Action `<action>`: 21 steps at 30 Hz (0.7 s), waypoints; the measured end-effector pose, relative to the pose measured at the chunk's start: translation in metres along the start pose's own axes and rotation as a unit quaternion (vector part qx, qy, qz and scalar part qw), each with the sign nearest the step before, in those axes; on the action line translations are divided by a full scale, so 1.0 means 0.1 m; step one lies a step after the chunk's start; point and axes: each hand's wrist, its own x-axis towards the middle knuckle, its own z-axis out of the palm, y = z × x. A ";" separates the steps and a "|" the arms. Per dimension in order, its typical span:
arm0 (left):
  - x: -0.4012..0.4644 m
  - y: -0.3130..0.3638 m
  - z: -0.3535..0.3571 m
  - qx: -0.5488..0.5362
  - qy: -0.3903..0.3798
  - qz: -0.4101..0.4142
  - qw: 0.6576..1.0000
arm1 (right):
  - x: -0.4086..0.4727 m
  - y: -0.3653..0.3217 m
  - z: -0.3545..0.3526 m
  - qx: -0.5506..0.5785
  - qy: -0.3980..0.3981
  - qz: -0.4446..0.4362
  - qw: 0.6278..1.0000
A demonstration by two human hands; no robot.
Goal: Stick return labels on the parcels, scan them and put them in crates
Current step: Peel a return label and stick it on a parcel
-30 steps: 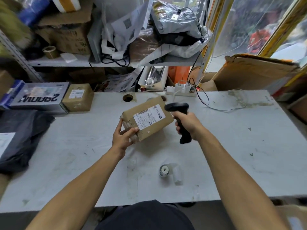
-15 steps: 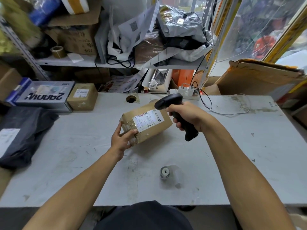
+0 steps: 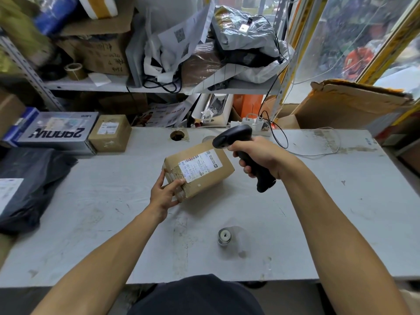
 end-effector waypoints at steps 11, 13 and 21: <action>0.03 -0.02 0.00 0.000 0.003 -0.012 1.000 | -0.09 -0.10 -0.12 -0.027 0.006 -0.016 0.999; 0.04 -0.02 0.01 -0.001 0.003 -0.014 1.000 | -0.09 -0.12 -0.13 -0.031 0.006 -0.016 0.999; 0.08 -0.04 0.03 -0.002 0.003 -0.015 1.000 | -0.12 -0.15 -0.19 -0.034 0.017 -0.014 0.999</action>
